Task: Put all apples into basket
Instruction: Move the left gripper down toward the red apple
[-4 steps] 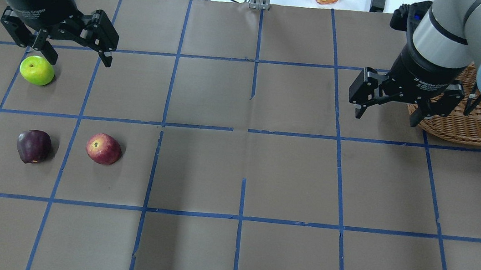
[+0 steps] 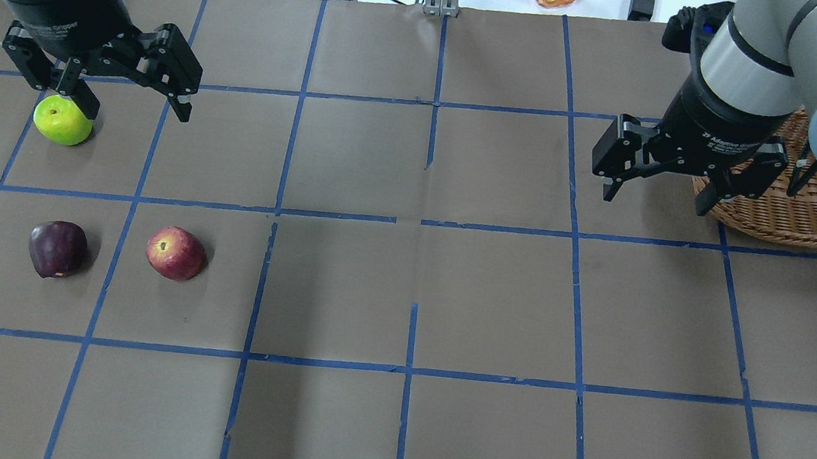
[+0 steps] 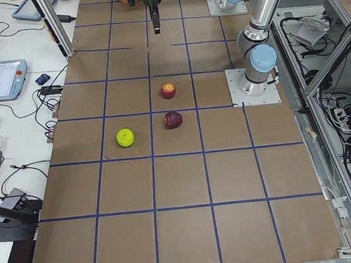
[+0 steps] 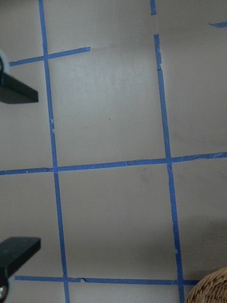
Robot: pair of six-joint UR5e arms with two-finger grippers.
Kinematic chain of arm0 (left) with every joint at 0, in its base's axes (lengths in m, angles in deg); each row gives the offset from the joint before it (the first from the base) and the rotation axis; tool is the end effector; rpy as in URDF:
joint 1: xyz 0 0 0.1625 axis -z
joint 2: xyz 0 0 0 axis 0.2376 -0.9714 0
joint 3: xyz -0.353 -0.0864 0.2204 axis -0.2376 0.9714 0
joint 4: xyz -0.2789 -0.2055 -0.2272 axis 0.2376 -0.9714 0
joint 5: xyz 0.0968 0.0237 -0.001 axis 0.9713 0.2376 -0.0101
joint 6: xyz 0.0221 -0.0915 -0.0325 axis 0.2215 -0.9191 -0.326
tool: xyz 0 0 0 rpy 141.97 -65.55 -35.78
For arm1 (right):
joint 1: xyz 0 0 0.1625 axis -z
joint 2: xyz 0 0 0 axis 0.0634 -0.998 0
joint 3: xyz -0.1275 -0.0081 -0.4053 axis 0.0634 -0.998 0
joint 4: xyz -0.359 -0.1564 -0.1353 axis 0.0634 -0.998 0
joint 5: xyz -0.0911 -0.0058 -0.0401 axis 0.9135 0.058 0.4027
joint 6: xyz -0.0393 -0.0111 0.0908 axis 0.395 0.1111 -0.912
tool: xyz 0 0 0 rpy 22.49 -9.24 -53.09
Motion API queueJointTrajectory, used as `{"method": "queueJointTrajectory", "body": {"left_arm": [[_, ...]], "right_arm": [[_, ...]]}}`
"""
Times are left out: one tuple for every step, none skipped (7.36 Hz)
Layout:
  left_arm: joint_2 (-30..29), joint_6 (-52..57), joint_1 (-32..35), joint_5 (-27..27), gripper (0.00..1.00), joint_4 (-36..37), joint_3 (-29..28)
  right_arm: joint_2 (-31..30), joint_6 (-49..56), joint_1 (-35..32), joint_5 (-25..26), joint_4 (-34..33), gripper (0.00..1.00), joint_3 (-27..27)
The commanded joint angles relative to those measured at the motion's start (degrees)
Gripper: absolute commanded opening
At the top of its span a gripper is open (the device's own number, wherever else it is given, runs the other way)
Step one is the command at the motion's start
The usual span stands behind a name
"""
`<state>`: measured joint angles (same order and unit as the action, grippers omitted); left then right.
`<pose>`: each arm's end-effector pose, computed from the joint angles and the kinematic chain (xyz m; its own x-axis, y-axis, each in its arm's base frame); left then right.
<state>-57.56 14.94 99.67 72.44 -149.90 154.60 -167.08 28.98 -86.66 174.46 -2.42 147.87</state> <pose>-0.0965 -0.4858 0.5056 -0.9971 -0.0716 -0.0257 -0.0727 0.9963 0.0459 0.1367 -0.4536 0.4764 -0.9964 0.0842 -0.0074 0.0838 0.9958 0.0377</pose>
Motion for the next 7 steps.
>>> {"method": "queueJointTrajectory", "body": {"left_arm": [[-4.1, 0.5, -3.4, 2.7, 1.00, 3.2, 5.2], [-6.0, 5.1, -10.4, 2.8, 1.00, 11.2, 9.4], [-6.6, 6.4, -12.5, -1.9, 1.00, 14.2, 12.1], [-7.4, 6.9, -13.2, -4.0, 1.00, 14.9, 13.7], [-9.4, 7.8, -13.7, -3.7, 1.00, 17.5, 16.6], [-11.3, 8.1, -13.8, -3.6, 1.00, 24.7, 20.4], [-11.9, 9.7, -14.0, -3.5, 1.00, 28.8, 24.3]], "right_arm": [[0.0, 0.0, -0.1, 0.0, 0.0, 1.00, 0.0], [0.1, 0.0, -0.1, 0.0, 0.0, 1.00, 0.0], [0.1, 0.0, 0.0, 0.0, 0.0, 1.00, 0.0], [0.0, 0.0, -0.1, 0.0, 0.0, 1.00, 0.0], [0.0, 0.0, -0.1, -0.1, 0.0, 1.00, 0.0], [0.0, 0.0, -0.1, 0.1, 0.1, 1.00, 0.0], [0.0, 0.0, -0.1, 0.0, 0.0, 1.00, 0.0]]}}
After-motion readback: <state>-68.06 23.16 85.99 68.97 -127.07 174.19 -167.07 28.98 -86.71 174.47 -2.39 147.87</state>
